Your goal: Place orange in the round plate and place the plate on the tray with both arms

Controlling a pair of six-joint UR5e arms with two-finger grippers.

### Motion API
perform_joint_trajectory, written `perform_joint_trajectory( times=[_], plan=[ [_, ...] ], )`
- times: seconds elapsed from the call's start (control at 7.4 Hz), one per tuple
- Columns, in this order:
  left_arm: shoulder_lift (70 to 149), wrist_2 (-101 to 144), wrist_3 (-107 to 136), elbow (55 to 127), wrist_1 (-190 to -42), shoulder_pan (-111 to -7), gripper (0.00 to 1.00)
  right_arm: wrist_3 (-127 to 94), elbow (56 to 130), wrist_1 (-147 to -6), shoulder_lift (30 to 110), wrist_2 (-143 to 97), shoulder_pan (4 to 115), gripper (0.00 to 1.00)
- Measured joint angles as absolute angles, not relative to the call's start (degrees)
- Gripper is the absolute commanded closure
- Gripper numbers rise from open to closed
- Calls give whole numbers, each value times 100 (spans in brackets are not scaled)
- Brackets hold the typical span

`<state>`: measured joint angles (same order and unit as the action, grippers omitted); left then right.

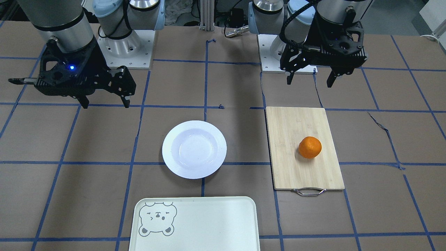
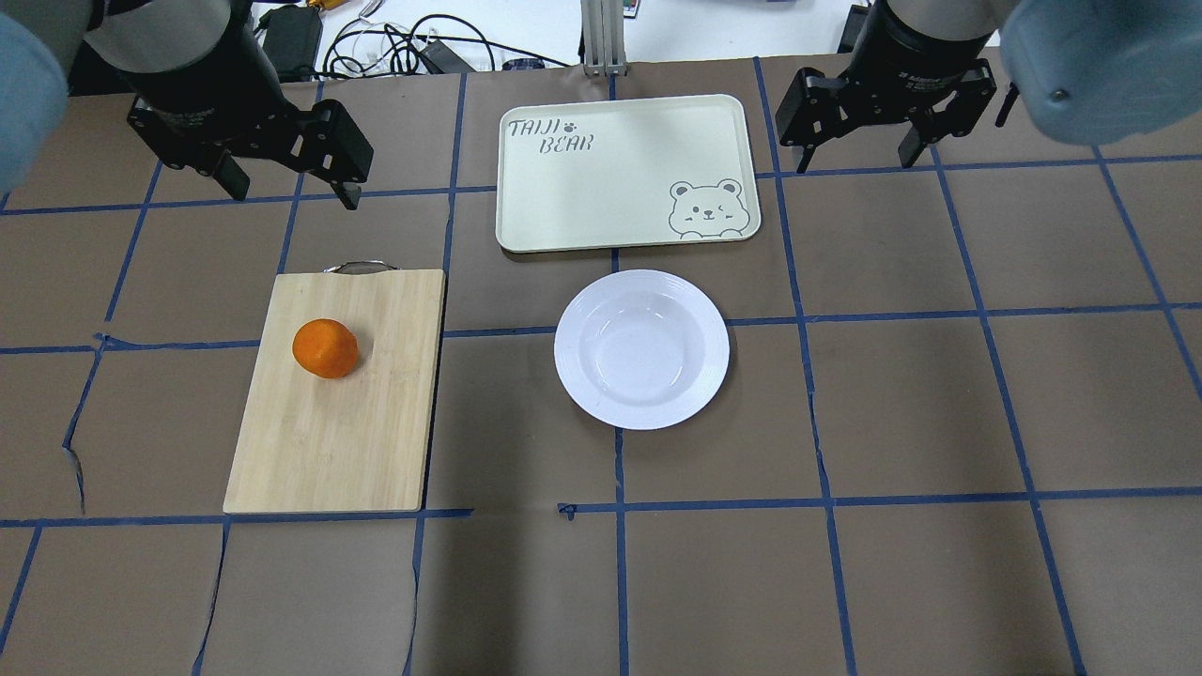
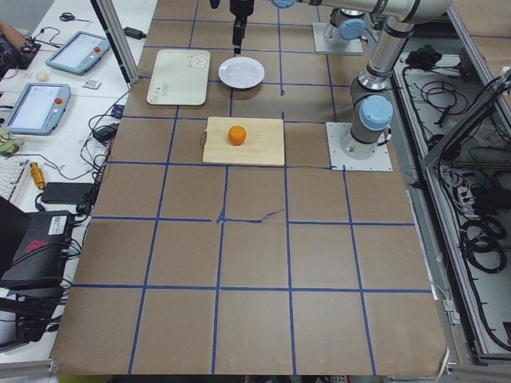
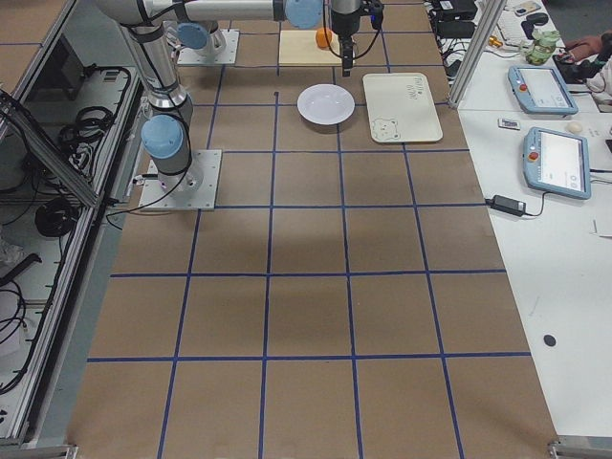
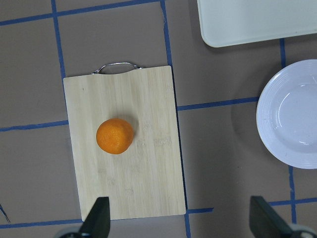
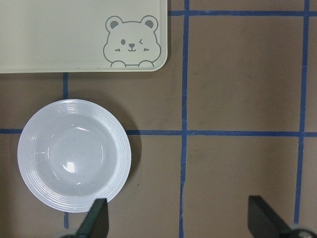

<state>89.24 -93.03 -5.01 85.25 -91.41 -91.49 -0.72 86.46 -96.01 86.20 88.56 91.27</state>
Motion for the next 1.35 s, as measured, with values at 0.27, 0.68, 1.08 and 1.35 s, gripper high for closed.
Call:
perform_joint_trajectory(
  times=[0.27, 0.68, 1.08, 1.35],
  plan=[
    [8917, -9305, -503, 8525, -9141, -9142, 0, -61, 8597, -9594, 8638, 8887, 9094, 0],
    [8867, -9306, -525, 8513, -9120, -9134, 0, -57, 8573, -9659, 8615, 8900, 9109, 0],
    [8918, -9270, -520, 8514, -9024, -9146, 0, -100, 8515, -9658, 8622, 8849, 9101, 0],
    [8936, -9233, -502, 8343, -9034, -9155, 0, -119, 8521, -9638, 8599, 8837, 9105, 0]
  ],
)
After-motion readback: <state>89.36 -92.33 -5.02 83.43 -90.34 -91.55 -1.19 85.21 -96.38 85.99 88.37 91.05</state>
